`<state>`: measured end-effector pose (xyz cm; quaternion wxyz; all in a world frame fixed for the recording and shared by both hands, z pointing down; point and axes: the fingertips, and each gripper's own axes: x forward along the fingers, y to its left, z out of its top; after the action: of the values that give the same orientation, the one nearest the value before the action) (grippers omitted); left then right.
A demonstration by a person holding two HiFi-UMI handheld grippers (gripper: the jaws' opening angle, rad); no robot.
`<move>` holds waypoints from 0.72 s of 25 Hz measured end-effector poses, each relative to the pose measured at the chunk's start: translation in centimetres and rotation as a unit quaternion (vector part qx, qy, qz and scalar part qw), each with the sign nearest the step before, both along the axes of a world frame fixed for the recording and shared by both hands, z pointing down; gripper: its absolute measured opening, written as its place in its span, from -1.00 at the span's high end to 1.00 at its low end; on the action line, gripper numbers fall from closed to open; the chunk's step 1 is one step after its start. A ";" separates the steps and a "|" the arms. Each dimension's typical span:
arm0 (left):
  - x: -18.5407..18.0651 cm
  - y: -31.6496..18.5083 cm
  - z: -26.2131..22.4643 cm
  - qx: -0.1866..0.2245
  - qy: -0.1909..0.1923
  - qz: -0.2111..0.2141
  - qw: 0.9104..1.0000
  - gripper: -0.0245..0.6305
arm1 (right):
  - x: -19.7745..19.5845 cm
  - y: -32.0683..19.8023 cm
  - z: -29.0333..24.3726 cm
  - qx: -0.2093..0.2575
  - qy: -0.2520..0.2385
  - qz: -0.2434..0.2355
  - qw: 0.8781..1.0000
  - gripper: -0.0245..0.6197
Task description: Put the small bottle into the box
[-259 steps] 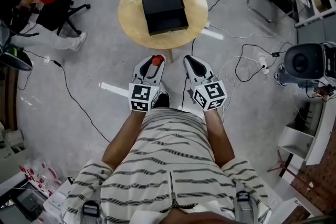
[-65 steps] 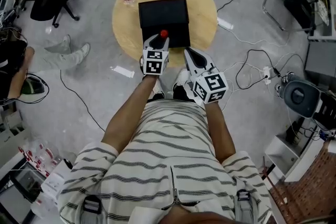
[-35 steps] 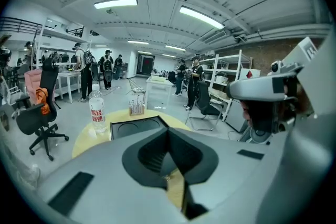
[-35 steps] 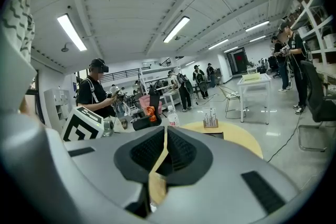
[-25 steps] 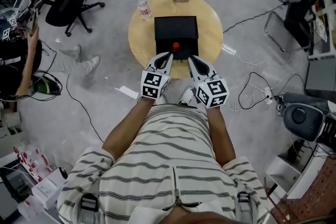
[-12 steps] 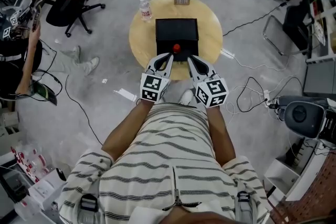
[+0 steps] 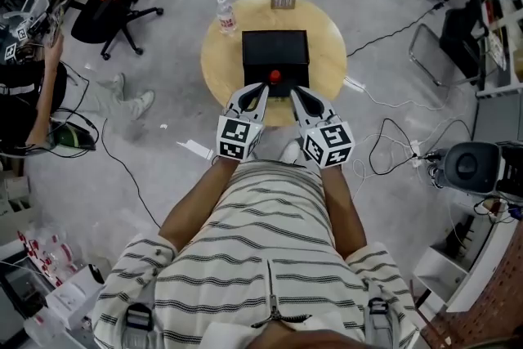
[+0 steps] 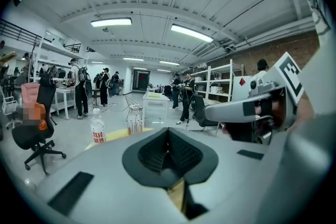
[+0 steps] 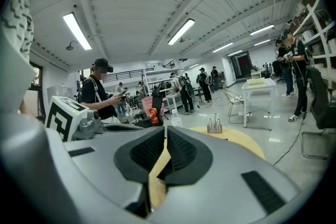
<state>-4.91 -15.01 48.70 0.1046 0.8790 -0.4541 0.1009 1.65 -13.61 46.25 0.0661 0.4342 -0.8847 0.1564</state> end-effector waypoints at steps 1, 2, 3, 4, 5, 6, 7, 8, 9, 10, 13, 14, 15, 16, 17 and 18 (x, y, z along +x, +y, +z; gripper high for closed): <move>0.0 0.0 -0.1 0.001 0.001 0.000 1.000 0.86 | 0.0 0.0 0.0 0.001 0.000 0.000 1.000 0.83; 0.0 0.0 -0.1 0.002 0.002 0.000 1.000 0.86 | 0.1 -0.1 0.0 0.002 0.000 0.001 1.000 0.83; 0.1 0.0 0.0 0.001 0.002 0.000 1.000 0.86 | 0.2 -0.1 0.0 0.002 0.000 0.002 1.000 0.83; 0.1 0.0 0.1 0.000 0.002 0.000 1.000 0.86 | 0.2 -0.1 0.1 0.001 0.000 0.003 1.000 0.83; 0.1 0.0 0.2 -0.001 0.003 0.000 1.000 0.86 | 0.3 -0.1 0.2 0.001 0.000 0.004 1.000 0.83; 0.1 0.0 0.2 -0.002 0.003 0.000 1.000 0.86 | 0.3 -0.1 0.3 0.000 0.000 0.005 1.000 0.83; 0.1 -0.1 0.3 -0.002 0.004 0.000 1.000 0.86 | 0.4 -0.2 0.3 0.000 0.000 0.006 1.000 0.83; 0.2 -0.1 0.3 -0.002 0.004 0.001 1.000 0.86 | 0.4 -0.2 0.4 -0.001 0.000 0.006 1.000 0.83; 0.2 0.0 0.3 -0.002 0.004 0.001 1.000 0.86 | 0.4 -0.2 0.4 -0.001 0.000 0.006 1.000 0.83; 0.3 0.0 0.4 -0.002 0.003 0.002 1.000 0.86 | 0.5 -0.2 0.4 -0.001 0.000 0.006 1.000 0.83; 0.3 0.1 0.2 -0.001 0.004 0.003 1.000 0.86 | 0.5 -0.2 0.4 0.000 -0.001 0.007 1.000 0.83; 0.3 0.1 0.1 0.000 0.004 0.003 1.000 0.86 | 0.5 -0.2 0.4 0.000 -0.001 0.007 1.000 0.83; 0.3 0.1 0.1 0.000 0.004 0.004 1.000 0.86 | 0.5 -0.2 0.4 0.000 -0.001 0.008 1.000 0.83; 0.4 0.1 0.1 -0.001 0.003 0.004 1.000 0.86 | 0.5 -0.2 0.5 -0.001 -0.001 0.008 1.000 0.83; 0.4 0.1 0.0 -0.001 0.003 0.005 1.000 0.86 | 0.5 -0.3 0.5 -0.001 0.000 0.007 1.000 0.83; 0.5 0.1 0.0 -0.001 0.003 0.005 1.000 0.86 | 0.5 -0.4 0.5 -0.001 0.000 0.007 1.000 0.83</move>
<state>-4.45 -14.95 48.72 0.1065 0.8815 -0.4493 0.0989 2.20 -13.99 46.79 0.0657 0.4401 -0.8815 0.1576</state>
